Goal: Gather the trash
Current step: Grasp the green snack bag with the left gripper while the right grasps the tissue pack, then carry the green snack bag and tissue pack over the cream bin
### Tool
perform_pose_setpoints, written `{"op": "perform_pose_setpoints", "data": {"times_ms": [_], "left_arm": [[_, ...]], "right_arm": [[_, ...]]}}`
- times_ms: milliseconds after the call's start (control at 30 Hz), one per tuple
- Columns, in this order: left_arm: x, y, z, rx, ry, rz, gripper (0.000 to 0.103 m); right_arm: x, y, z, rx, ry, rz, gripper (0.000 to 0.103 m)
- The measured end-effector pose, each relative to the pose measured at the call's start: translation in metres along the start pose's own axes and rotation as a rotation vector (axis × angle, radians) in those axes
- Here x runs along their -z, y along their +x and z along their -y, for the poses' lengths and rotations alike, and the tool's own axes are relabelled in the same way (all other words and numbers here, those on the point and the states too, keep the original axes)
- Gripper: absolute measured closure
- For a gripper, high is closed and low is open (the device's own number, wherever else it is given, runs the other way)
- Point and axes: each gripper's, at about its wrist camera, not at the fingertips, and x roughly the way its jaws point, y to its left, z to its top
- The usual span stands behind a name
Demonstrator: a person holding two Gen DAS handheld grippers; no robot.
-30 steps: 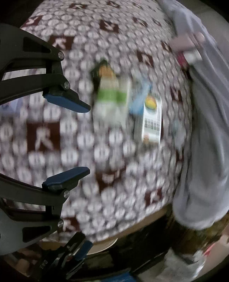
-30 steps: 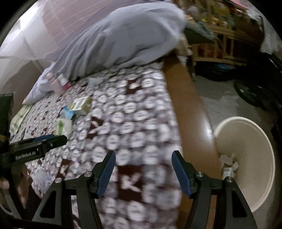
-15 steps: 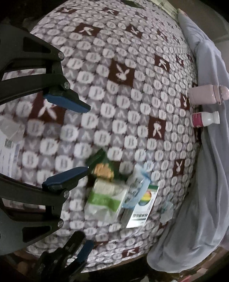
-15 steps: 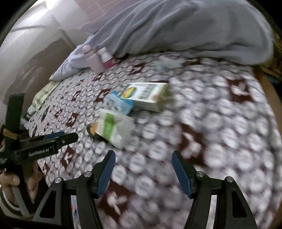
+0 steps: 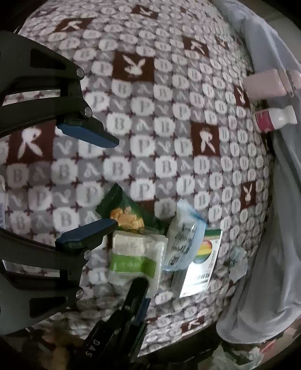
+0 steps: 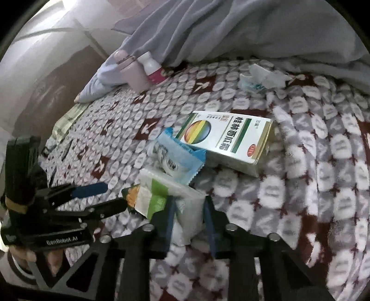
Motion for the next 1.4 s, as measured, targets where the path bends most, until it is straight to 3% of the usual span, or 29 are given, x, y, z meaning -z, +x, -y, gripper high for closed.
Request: {"op": "perform_pose_setpoints", "data": {"times_ms": [133,333,367,400,433,500,533,667,833,900,967,1000,1100,1400], "left_arm": [[-0.004,0.006,0.01,0.025,0.053,-0.005,0.041],[-0.011,0.022,0.029,0.011,0.126,-0.012,0.041],[-0.011,0.025,0.03,0.021,0.125,-0.021,0.041],[-0.012,0.027,0.031,0.033,0.12,-0.031,0.043],[-0.012,0.029,0.031,0.05,0.107,-0.035,0.058],[-0.012,0.03,0.03,0.07,0.088,-0.042,0.071],[-0.012,0.029,0.029,0.084,0.076,-0.041,0.084],[-0.006,0.022,0.025,0.103,0.049,-0.055,0.09],[0.015,0.004,0.021,0.155,0.047,-0.073,0.093],[0.02,-0.002,0.02,0.157,0.045,-0.068,0.093],[0.026,-0.008,0.023,0.167,0.035,-0.065,0.093],[0.026,-0.01,0.023,0.174,0.032,-0.063,0.093],[0.028,-0.018,0.035,0.188,0.038,-0.052,0.094],[0.022,-0.036,0.083,0.175,0.08,0.009,0.094]], "right_arm": [[0.006,-0.031,0.015,0.059,0.027,0.043,0.088],[0.016,-0.07,0.054,0.171,0.103,0.025,0.088],[0.017,-0.073,0.057,0.18,0.1,0.021,0.078],[0.018,-0.076,0.057,0.185,0.086,0.033,0.057],[0.019,-0.08,0.055,0.187,0.058,0.055,0.044],[0.018,-0.083,0.047,0.201,-0.016,0.071,0.039],[0.015,-0.081,0.043,0.205,-0.06,0.059,0.039],[0.009,-0.064,0.032,0.195,-0.19,0.005,0.032],[0.008,-0.028,0.016,0.254,-0.396,-0.102,0.032],[0.008,-0.019,0.015,0.281,-0.42,-0.124,0.032],[0.01,-0.015,0.017,0.283,-0.413,-0.125,0.038],[0.013,-0.016,0.018,0.275,-0.403,-0.119,0.05],[0.023,-0.029,0.014,0.263,-0.383,-0.076,0.063],[0.051,-0.087,0.017,0.213,-0.223,0.044,0.063]]}}
